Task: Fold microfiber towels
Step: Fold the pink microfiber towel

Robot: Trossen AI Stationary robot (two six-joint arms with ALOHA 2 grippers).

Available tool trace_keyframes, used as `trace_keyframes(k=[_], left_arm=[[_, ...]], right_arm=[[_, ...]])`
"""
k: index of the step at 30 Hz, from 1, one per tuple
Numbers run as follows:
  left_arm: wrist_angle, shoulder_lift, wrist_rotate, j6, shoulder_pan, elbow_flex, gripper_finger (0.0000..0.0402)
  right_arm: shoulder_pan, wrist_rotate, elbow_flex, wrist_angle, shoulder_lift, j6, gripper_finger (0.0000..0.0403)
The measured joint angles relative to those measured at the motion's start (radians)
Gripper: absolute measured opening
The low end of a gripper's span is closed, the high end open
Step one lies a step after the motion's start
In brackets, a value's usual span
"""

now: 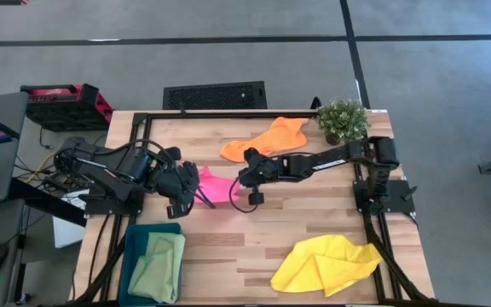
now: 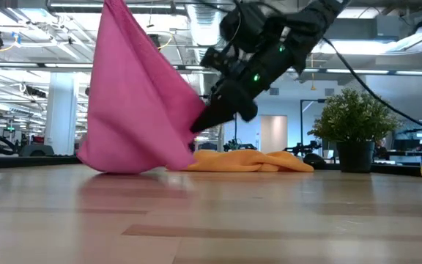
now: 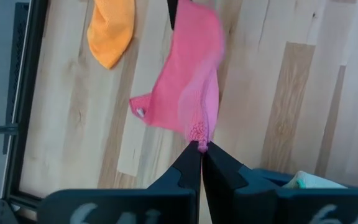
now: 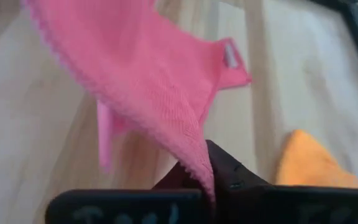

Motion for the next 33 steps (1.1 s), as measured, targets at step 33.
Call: trace_keyframes(k=[33], left_arm=[[0.039, 0.0, -0.675, -0.146, 0.114, -0.165, 0.0]], right_arm=[[0.026, 0.519, 0.0, -0.489, -0.551, 0.055, 0.0005]])
